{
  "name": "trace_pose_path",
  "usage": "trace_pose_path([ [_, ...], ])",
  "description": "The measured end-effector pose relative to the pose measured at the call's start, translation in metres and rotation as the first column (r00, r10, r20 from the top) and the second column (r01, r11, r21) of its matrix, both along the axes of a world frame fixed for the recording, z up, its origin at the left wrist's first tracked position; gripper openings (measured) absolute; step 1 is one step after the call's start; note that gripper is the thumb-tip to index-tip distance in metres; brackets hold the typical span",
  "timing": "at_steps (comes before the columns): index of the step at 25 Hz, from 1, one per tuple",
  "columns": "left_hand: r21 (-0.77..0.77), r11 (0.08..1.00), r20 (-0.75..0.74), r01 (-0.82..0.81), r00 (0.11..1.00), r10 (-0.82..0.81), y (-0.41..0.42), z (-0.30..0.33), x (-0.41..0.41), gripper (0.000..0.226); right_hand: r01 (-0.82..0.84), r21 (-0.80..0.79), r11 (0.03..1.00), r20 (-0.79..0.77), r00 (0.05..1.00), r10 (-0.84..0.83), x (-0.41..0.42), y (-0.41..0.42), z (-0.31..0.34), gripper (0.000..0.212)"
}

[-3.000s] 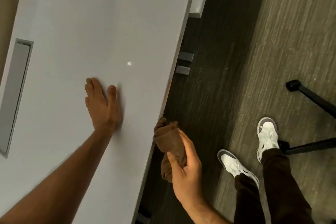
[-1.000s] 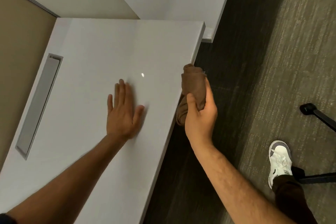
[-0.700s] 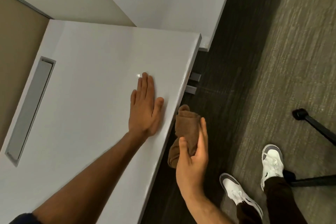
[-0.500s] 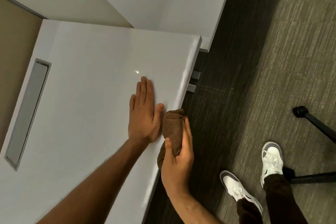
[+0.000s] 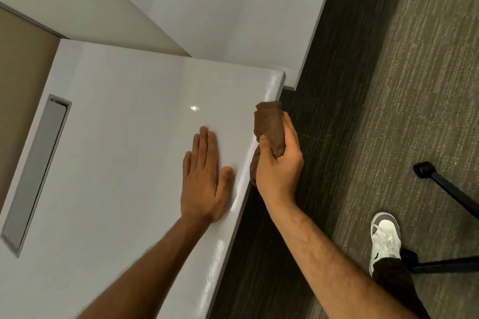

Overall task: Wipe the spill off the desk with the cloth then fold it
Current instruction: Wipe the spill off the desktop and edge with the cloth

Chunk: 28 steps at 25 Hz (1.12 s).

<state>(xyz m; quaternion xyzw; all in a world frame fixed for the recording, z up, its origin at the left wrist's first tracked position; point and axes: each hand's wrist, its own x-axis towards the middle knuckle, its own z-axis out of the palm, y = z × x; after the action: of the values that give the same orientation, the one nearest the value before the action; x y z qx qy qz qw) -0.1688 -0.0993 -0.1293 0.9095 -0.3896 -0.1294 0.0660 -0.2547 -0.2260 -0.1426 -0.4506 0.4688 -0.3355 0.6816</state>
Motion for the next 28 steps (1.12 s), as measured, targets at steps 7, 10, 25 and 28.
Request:
trace_pose_path([
  [7,-0.004,1.0,-0.004,-0.006,1.0,0.006,-0.002,0.002,0.0,0.076,-0.001,0.005,1.0,0.057,0.998,0.001,-0.008,0.003,0.009,0.062],
  [10,-0.007,1.0,-0.017,-0.002,1.0,0.002,-0.002,0.001,0.0,0.078,-0.084,0.002,0.996,0.022,0.996,0.084,-0.034,0.044,0.01,0.063],
  [25,-0.01,1.0,-0.019,0.015,1.0,-0.015,-0.001,0.001,0.001,0.08,-0.081,-0.178,0.981,-0.086,0.994,0.067,0.008,-0.026,-0.006,0.065],
  [28,-0.003,1.0,-0.012,0.018,1.0,-0.018,-0.001,0.001,0.002,0.078,-0.079,-0.267,0.96,-0.147,0.988,0.04,0.019,-0.052,-0.009,0.06],
])
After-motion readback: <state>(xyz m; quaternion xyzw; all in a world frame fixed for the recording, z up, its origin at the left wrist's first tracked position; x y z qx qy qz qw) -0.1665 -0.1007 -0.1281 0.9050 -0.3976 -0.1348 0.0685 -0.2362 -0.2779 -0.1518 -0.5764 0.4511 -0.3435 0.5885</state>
